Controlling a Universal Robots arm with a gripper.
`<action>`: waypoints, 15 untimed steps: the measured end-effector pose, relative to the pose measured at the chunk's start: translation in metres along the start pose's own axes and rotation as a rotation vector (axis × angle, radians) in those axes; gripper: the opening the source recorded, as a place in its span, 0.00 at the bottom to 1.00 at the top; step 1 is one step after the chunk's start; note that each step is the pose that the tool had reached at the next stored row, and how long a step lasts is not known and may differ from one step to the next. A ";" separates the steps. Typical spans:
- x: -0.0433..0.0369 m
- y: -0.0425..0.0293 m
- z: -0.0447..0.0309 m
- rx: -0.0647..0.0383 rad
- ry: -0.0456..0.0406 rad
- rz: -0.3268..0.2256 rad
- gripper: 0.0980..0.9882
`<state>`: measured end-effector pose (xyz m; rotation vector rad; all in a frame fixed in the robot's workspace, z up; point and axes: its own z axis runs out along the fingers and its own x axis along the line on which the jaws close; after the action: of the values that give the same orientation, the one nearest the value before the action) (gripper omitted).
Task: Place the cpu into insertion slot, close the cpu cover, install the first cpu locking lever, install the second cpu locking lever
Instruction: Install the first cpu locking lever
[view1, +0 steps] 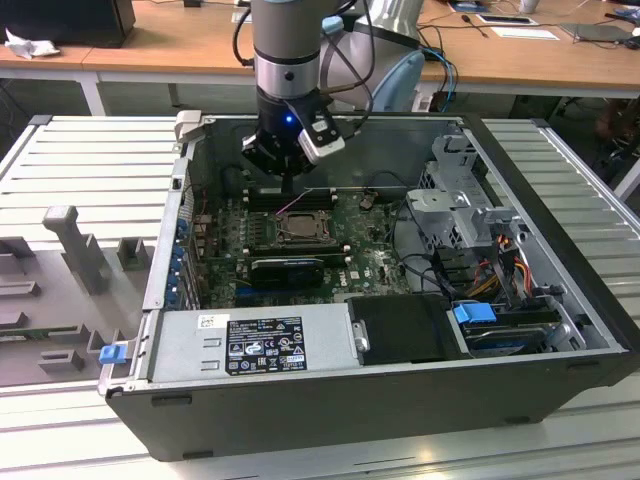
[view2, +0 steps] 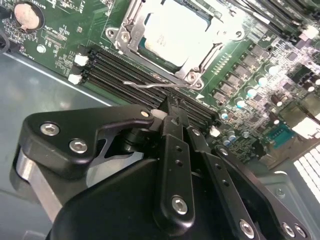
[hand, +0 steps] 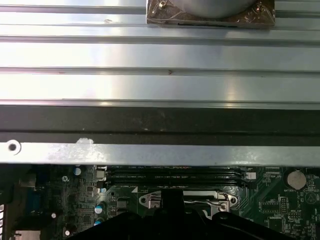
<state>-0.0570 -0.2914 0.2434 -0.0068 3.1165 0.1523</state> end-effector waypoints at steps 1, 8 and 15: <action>-0.0017 -0.0002 0.0028 0.000 0.0000 0.000 0.01; -0.0104 0.0001 0.0092 -0.001 0.0032 -0.034 0.01; -0.0118 0.0002 0.0104 -0.001 0.0031 -0.034 0.01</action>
<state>-0.0450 -0.2901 0.2334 -0.0593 3.1174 0.1531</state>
